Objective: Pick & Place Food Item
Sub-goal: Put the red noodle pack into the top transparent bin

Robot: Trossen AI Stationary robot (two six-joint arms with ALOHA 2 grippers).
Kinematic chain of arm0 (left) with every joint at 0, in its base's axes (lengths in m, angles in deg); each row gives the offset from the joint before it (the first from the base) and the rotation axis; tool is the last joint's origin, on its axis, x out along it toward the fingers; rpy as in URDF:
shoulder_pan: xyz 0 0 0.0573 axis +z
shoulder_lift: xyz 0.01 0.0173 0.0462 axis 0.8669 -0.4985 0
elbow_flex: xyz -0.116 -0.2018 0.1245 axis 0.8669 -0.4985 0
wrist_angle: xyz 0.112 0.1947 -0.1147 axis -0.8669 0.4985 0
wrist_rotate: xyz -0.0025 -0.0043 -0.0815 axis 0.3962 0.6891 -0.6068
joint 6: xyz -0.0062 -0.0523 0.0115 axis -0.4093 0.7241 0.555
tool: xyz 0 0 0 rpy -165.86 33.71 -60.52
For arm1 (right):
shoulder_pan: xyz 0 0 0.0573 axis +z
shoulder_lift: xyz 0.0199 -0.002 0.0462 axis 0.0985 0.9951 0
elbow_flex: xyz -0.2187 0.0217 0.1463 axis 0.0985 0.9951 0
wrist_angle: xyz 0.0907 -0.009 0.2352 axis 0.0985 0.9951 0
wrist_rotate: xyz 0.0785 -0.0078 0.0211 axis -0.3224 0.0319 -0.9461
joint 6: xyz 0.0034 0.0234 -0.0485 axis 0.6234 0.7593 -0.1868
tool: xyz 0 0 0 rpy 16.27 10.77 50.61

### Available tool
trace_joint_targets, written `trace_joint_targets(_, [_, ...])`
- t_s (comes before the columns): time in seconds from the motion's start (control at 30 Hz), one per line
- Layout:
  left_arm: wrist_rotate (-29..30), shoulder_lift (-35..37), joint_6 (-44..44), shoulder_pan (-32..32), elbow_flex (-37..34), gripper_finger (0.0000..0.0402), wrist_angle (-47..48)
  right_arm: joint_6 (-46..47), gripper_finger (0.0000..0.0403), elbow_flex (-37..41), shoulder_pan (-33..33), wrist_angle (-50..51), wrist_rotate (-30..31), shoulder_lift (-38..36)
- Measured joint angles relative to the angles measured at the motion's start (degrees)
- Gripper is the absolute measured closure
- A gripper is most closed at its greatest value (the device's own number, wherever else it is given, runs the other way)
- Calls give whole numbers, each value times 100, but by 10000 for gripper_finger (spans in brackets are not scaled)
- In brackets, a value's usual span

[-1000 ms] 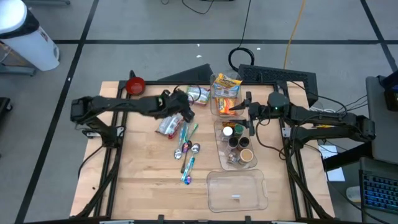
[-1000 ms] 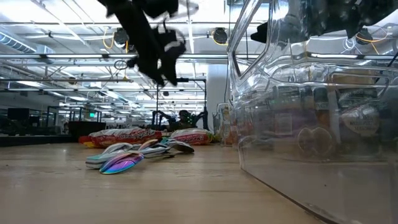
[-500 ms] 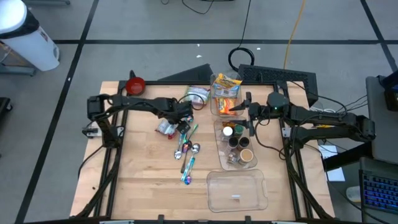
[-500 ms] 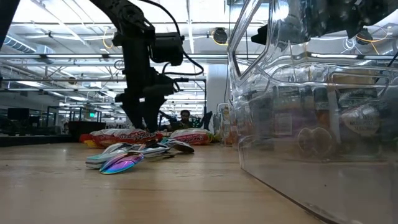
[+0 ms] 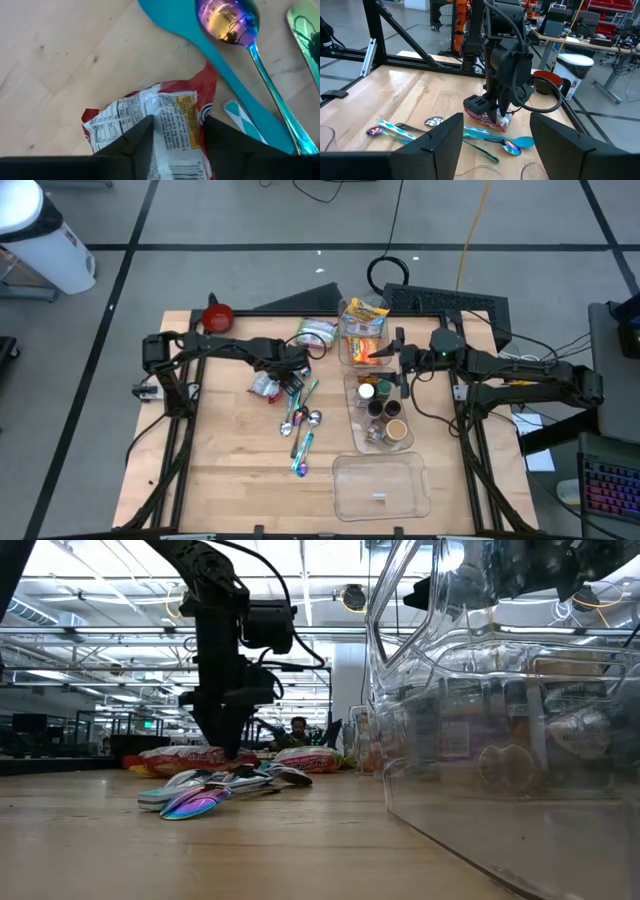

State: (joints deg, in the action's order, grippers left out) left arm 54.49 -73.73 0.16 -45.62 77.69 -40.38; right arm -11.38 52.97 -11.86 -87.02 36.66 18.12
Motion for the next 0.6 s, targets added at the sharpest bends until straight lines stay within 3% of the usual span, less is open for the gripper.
trace_joint_targets(0.37, [155,156,-506,0,2,390,270,0,181,0,-2,0,2,0])
trace_joint_targets(0.6, [927,888,-374,-279,-7,397,302,0,181,0,-2,-2,2,0])
